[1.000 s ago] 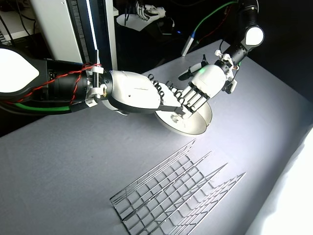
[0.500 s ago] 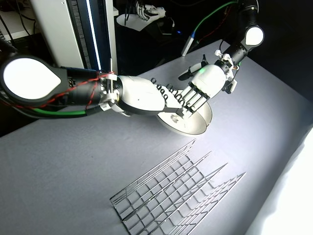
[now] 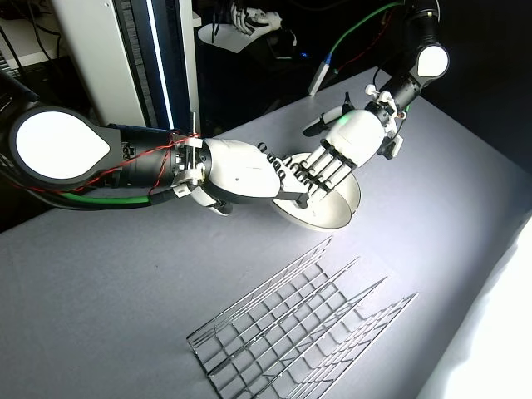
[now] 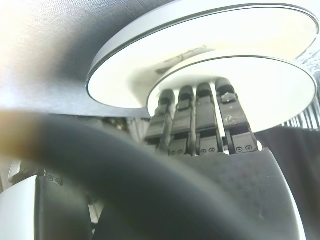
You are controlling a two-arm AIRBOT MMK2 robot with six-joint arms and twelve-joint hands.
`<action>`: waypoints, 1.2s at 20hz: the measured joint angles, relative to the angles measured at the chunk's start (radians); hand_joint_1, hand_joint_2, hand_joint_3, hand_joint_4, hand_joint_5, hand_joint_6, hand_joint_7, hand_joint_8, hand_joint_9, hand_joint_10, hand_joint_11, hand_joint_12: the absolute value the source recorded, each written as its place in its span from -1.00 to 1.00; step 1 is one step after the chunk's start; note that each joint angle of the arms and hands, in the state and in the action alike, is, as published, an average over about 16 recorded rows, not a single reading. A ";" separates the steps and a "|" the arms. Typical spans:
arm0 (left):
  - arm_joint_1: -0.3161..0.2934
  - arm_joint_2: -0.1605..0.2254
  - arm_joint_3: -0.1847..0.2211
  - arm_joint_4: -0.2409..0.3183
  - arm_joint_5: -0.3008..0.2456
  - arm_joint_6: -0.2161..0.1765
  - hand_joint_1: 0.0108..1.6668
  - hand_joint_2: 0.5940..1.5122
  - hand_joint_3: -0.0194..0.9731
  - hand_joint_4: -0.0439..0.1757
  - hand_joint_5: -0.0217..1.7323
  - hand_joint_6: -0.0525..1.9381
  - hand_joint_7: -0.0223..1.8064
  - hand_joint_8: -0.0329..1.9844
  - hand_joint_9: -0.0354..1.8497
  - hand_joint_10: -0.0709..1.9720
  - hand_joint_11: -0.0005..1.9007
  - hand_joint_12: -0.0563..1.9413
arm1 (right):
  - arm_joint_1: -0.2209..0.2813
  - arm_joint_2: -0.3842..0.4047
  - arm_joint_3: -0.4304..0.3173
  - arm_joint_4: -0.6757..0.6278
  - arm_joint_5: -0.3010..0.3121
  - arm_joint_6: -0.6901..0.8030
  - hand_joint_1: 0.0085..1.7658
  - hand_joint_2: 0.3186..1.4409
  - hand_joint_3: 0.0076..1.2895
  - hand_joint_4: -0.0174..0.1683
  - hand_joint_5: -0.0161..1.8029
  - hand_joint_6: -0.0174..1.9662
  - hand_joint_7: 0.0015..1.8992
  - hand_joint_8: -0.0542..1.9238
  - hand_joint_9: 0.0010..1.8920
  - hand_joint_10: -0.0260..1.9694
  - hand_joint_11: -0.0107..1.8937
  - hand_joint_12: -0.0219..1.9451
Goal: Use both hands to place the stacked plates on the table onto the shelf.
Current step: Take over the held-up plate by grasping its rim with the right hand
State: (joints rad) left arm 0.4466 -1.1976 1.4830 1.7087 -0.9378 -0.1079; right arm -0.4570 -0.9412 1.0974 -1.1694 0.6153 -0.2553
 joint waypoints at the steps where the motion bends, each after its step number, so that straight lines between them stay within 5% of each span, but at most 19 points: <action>1: -0.001 0.000 0.000 0.000 0.001 -0.001 -0.99 0.12 -0.95 -0.57 -0.97 -0.94 -0.98 -0.97 -0.97 -0.94 -0.98 -0.96 | -0.003 -0.008 0.007 0.000 -0.001 -0.001 0.23 0.24 -0.99 -0.74 -0.87 -0.97 -0.93 -0.94 -0.91 -0.97 -0.97 -0.37; 14: -0.004 -0.002 0.002 -0.004 0.005 -0.003 -0.99 0.11 -0.95 -0.57 -0.96 -0.94 -0.97 -0.97 -0.97 -0.94 -0.98 -0.96 | -0.027 -0.155 0.134 0.006 -0.018 -0.013 0.21 0.25 -0.99 -0.74 -0.83 -0.97 -0.88 -0.94 -0.86 -0.96 -0.99 -0.29; 24: -0.004 -0.002 0.006 -0.013 0.004 -0.006 -0.99 0.10 -0.95 -0.56 -0.96 -0.94 -0.97 -0.97 -0.97 -0.94 -0.98 -0.95 | -0.005 -0.233 0.195 0.022 -0.003 -0.024 0.32 0.22 -0.99 -0.78 -0.41 -0.75 -0.43 -0.82 -0.43 -0.84 -0.69 0.10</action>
State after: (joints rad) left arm 0.4422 -1.1995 1.4895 1.6959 -0.9338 -0.1137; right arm -0.4616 -1.1737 1.2920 -1.1474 0.6124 -0.2795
